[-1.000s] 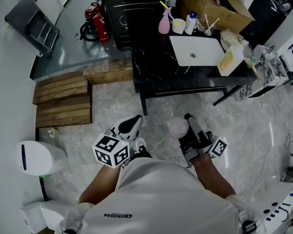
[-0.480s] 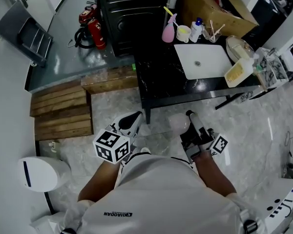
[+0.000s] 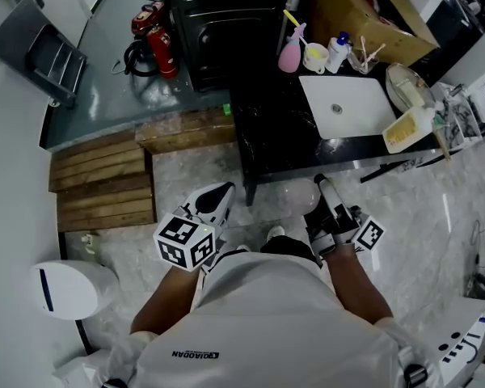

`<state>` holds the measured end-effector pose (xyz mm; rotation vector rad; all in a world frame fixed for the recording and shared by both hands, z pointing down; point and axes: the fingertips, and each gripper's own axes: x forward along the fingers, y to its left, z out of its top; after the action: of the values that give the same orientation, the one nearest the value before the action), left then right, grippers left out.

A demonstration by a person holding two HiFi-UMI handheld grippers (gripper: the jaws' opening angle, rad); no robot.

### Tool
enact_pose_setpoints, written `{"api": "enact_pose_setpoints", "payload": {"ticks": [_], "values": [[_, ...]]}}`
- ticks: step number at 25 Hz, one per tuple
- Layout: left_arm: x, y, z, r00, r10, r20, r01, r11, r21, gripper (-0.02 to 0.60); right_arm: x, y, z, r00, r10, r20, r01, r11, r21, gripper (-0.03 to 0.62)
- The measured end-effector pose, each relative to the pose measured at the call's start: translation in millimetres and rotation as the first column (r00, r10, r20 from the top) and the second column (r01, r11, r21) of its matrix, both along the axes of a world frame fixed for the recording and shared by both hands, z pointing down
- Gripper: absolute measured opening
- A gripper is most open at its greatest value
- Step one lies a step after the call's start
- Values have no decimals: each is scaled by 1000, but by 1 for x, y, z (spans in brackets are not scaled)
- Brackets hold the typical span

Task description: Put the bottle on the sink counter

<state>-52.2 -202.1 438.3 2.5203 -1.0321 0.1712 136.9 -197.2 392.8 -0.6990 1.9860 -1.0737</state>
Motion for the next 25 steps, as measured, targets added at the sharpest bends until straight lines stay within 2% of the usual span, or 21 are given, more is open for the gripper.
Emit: {"api": "enact_pose_setpoints", "payload": {"ticks": [4, 11, 25], "values": [[-4, -12, 3, 1000, -14, 5, 14, 1000, -8, 14, -3, -20, 1, 1000, -3, -17, 3, 1000, -1, 163], [-6, -48, 1, 998, -54, 32, 54, 999, 6, 15, 3, -71, -12, 995, -7, -99, 12, 999, 50, 163], [29, -154, 2, 990, -117, 76, 115, 993, 33, 15, 33, -202, -14, 957, -47, -285, 82, 990, 113, 163]]}}
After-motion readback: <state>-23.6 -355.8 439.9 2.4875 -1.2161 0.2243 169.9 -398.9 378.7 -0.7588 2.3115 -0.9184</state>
